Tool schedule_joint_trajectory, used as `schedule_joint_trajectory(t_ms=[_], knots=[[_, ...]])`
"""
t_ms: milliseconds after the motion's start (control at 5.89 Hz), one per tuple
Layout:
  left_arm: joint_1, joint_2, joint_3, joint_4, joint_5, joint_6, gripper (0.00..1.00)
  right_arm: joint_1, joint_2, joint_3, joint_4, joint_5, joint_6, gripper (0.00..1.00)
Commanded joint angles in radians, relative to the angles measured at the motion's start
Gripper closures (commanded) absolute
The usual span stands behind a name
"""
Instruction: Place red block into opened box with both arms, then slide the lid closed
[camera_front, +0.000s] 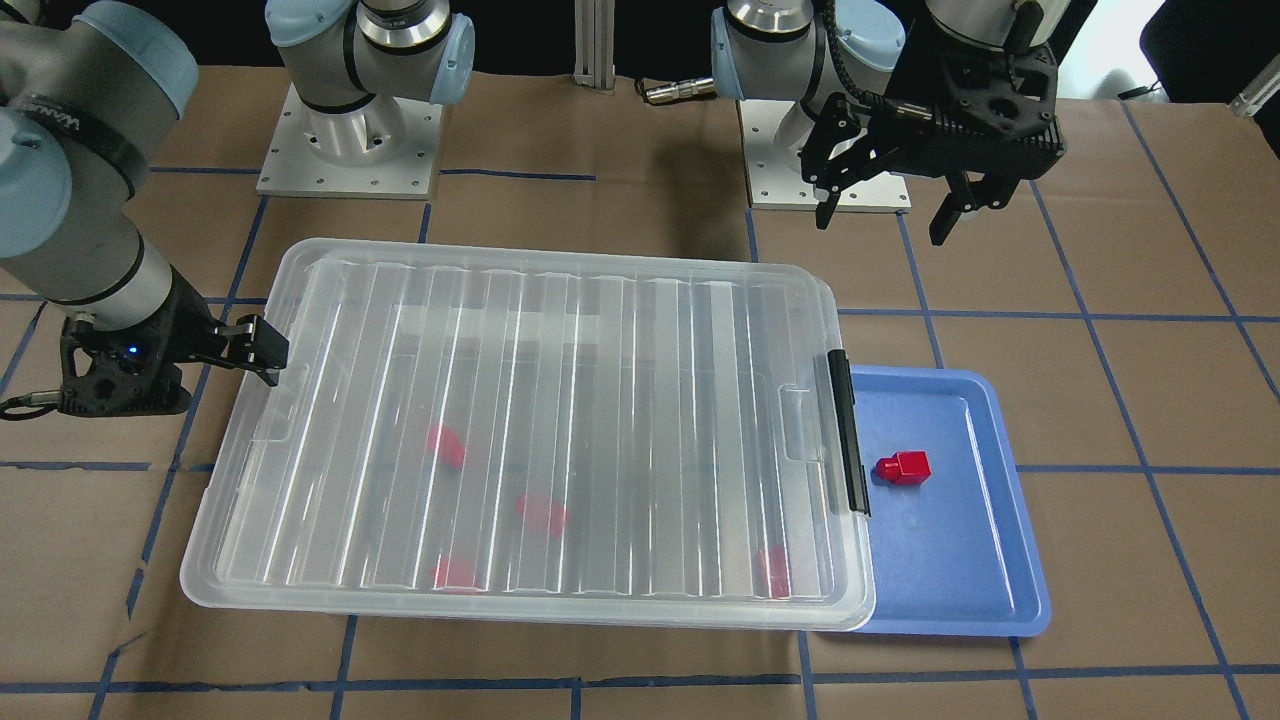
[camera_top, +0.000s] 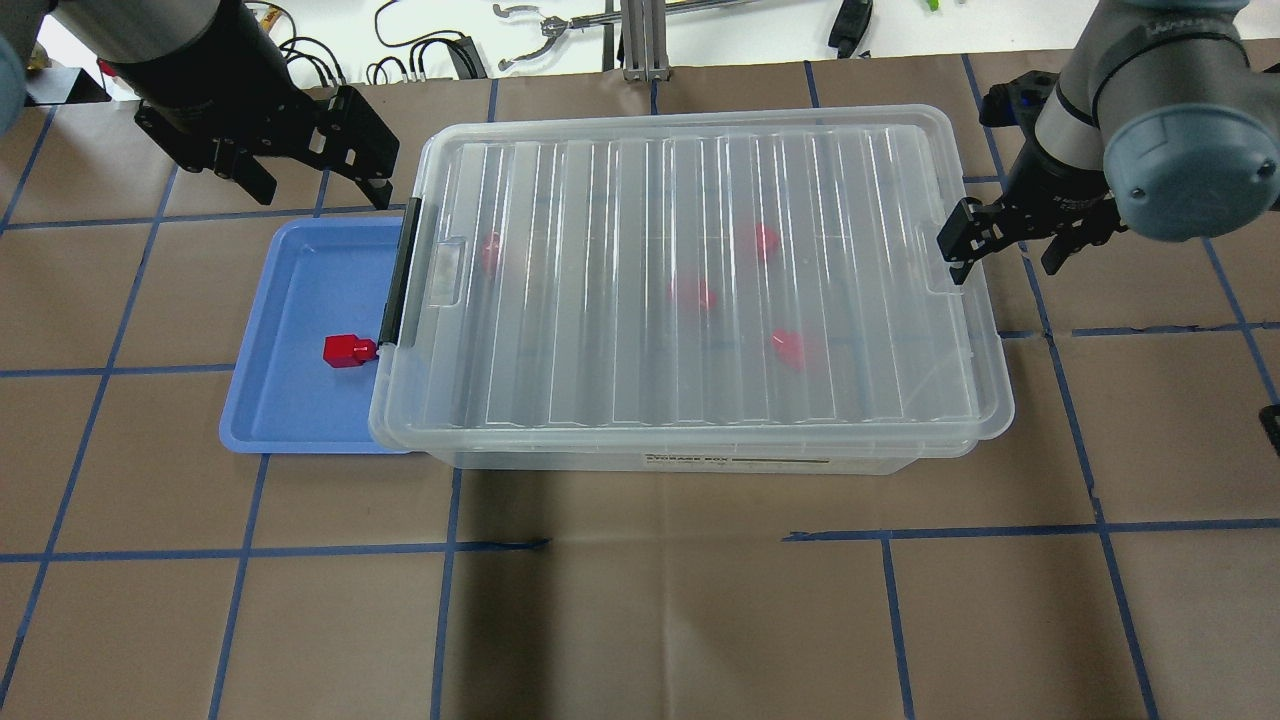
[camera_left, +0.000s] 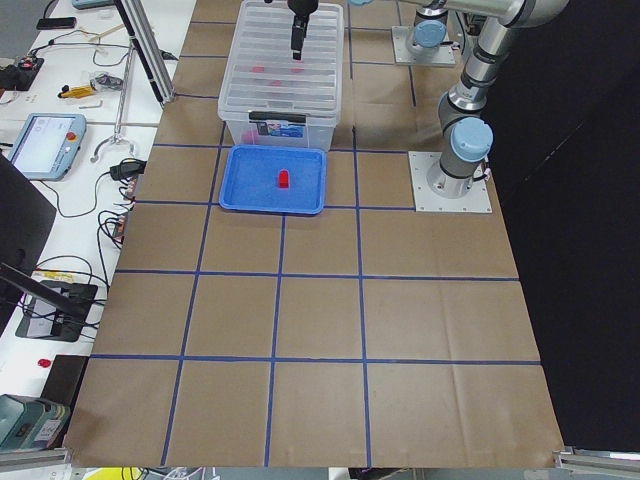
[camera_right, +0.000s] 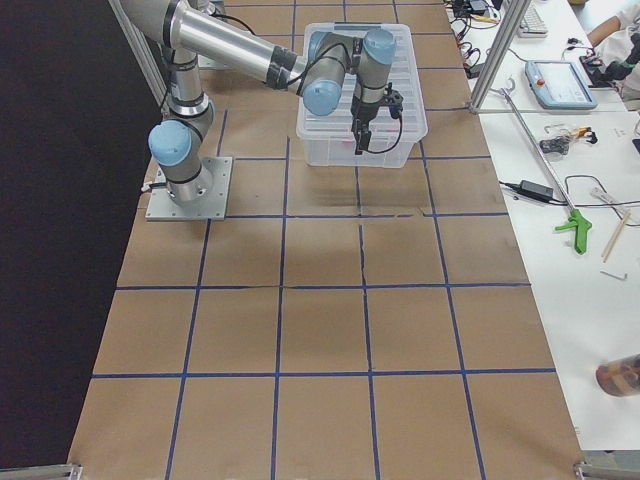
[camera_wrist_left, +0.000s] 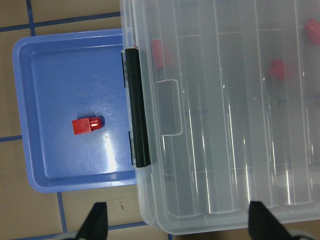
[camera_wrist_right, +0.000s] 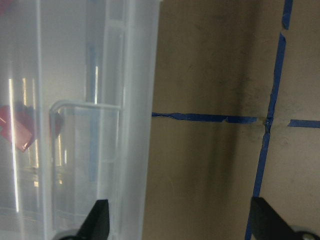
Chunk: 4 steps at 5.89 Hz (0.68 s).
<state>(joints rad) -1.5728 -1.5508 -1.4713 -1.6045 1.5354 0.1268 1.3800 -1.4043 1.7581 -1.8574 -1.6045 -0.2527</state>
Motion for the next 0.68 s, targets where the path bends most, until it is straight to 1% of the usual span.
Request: schedule_joint_trajectory(t_ms=[0,170,509], knots=[[0.0,0.0,0.0,0.003,-0.008,0.004,0.02,-0.006,0.002,0.015,-0.02,-0.003,-0.014,0.0],[0.003,-0.005,0.0,0.005,-0.001,0.014,0.02,-0.021,0.004,0.014,-0.026,-0.005,-0.038,0.0],[0.026,-0.017,0.016,0.005,-0.012,0.193,0.02,-0.094,0.002,0.012,-0.029,-0.003,-0.133,0.0]])
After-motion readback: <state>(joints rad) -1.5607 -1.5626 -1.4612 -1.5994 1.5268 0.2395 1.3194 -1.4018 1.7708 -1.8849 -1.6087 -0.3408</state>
